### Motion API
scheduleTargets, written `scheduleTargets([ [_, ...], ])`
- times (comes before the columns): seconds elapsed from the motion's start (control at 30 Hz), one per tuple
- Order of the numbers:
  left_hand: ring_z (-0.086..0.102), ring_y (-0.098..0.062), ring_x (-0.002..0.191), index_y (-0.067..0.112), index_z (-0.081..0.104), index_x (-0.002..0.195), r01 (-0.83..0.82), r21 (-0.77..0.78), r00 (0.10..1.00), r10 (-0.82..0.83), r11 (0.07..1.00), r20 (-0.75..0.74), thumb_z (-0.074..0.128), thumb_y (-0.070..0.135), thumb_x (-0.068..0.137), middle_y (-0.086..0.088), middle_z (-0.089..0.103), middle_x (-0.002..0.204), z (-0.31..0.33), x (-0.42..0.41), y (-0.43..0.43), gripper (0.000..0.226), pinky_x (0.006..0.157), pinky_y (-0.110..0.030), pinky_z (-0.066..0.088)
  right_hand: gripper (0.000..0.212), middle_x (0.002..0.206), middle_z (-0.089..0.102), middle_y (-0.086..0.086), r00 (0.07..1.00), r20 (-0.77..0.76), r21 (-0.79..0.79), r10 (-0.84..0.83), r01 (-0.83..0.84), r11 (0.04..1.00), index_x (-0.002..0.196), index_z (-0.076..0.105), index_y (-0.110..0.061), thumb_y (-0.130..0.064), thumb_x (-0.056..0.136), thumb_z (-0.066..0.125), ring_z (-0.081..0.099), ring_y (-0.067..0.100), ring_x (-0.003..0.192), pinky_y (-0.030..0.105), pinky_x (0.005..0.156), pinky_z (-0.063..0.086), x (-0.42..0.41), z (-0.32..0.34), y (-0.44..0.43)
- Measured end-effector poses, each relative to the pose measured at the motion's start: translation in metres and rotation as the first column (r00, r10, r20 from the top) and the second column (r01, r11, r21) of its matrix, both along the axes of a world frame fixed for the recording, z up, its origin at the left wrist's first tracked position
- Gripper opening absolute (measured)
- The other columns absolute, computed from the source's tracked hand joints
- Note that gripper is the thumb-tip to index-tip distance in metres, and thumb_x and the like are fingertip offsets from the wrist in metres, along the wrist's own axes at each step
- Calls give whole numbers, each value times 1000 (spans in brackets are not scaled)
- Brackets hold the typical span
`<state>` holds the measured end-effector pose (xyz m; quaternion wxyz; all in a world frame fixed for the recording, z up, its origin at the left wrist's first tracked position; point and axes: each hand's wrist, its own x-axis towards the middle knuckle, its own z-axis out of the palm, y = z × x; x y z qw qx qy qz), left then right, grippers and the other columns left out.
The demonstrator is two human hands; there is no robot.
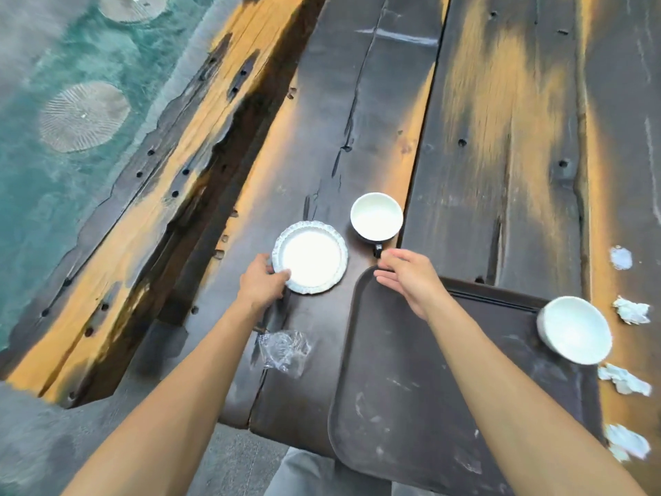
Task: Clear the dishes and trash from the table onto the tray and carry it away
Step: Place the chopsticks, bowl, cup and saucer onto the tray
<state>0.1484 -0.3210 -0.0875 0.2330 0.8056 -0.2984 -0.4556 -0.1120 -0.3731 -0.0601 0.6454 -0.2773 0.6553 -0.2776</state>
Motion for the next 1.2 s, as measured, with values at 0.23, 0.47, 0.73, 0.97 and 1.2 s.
scheduleTargets([
  [0.23,59,-14,66,7,56,117,-209,5,936,202,978,-290,58,2,96,-5,59,84,-23,2,-8,22,62,-27,61,32,100,65,22,987,-101,-21,-123,122,992,117,51,-5,-23,94,65,72,27,87,30,71,61,22,-21,-19],
  [0.47,71,-18,72,-2,62,109,-279,-20,917,260,960,-302,66,1,91,-13,67,85,-40,11,-6,19,65,-30,62,19,91,67,16,999,0,100,-46,45,994,87,67,-1,-18,97,62,71,23,79,31,80,59,18,-29,-35],
  [0.73,76,-24,78,-5,64,112,-284,-132,921,232,950,-314,73,2,86,-12,77,77,-28,13,-1,29,64,-29,61,18,79,66,17,929,211,72,-304,296,953,94,63,12,3,83,74,69,26,82,36,75,61,18,-10,-38],
  [0.97,76,-24,72,-8,65,113,-325,-182,895,240,928,-375,71,-1,87,-15,76,80,5,-1,7,27,63,-29,62,21,81,68,20,905,283,-1,-319,332,943,93,66,16,4,79,77,71,27,83,40,84,59,1,10,-21],
  [1.2,72,-27,72,-11,63,114,-348,-148,851,245,926,-464,67,-5,88,-23,73,87,26,-53,35,28,68,-34,63,12,79,69,18,896,311,-71,-317,355,932,83,71,11,1,80,77,72,29,86,40,85,58,-29,42,26],
])
